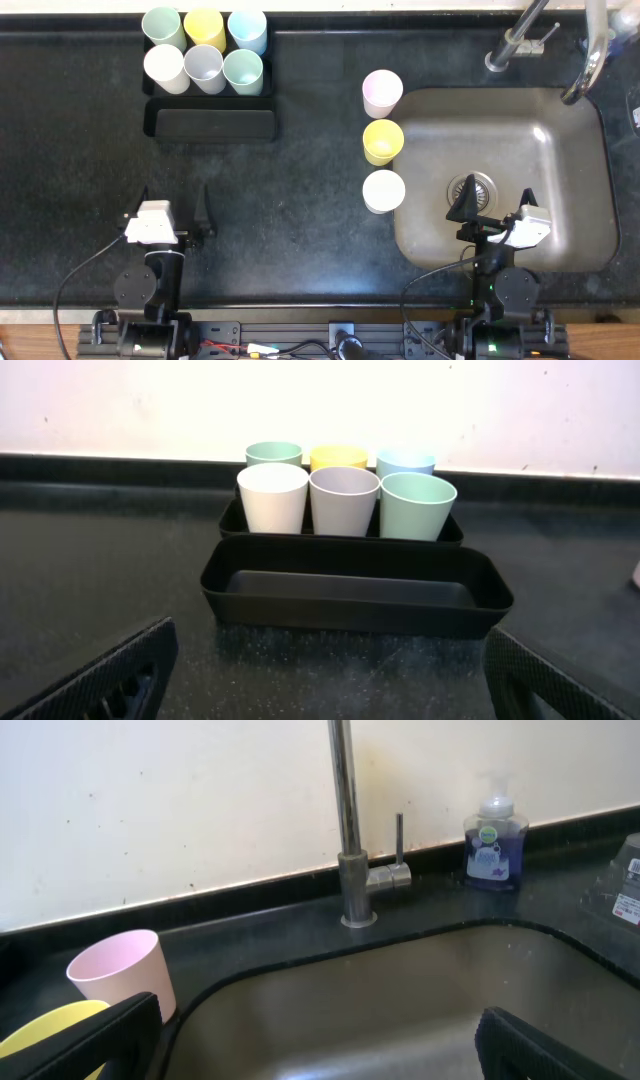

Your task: Store Cups

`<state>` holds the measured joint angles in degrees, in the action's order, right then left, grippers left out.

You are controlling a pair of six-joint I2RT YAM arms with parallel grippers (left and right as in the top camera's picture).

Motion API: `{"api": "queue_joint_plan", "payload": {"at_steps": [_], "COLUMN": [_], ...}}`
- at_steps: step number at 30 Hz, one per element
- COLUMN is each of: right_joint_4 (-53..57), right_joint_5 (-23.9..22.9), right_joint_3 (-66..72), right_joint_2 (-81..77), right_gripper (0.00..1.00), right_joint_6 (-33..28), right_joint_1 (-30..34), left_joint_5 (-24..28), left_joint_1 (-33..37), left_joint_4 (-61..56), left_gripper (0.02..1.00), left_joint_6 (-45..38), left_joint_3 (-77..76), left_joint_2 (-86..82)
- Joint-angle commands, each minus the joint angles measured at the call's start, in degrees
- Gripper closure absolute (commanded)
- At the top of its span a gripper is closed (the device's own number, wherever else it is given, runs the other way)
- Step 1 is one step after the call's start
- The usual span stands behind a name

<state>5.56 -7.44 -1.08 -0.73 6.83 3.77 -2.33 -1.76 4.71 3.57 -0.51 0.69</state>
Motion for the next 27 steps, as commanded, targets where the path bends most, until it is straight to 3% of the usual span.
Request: {"api": "queue_joint_plan", "payload": {"at_steps": [1,4,7,10,16,21,27], "right_joint_4": [-0.50,-0.50,-0.50,-0.50,-0.50,-0.50,-0.50], "right_joint_5": [0.37,0.37,0.37,0.37,0.37,0.37,0.39], "right_joint_3": [0.28,0.28,0.28,0.28,0.28,0.31,0.28], "right_joint_2": [0.57,0.57,0.57,0.57,0.57,0.57,0.57], "right_gripper": [0.003,0.005,0.003,0.007,0.003,0.007,0.003], "right_joint_6": [-0.20,-0.20,-0.20,-0.20,-0.20,-0.20,-0.20], "right_joint_1": [0.28,0.28,0.28,0.28,0.28,0.28,0.28], "left_joint_5": [-0.07,1.90,10.25,17.03,22.49,21.77,12.85], "left_joint_1": [-0.02,-0.02,-0.02,-0.85,-2.86,-11.02,-25.46], "left_joint_4": [3.06,10.03,15.52,18.25,37.88,48.02,48.30], "left_gripper": [0.018,0.018,0.018,0.018,0.018,0.018,0.018], "left_joint_6": [12.13,22.08,28.13,28.22,26.47,23.67,29.33], "left_joint_3": [-1.75,-6.49,-14.97,-26.53,-59.76,-86.25,-105.18], "left_joint_2": [-0.55,0.07,6.84,21.16,57.13,82.14,100.74]}}
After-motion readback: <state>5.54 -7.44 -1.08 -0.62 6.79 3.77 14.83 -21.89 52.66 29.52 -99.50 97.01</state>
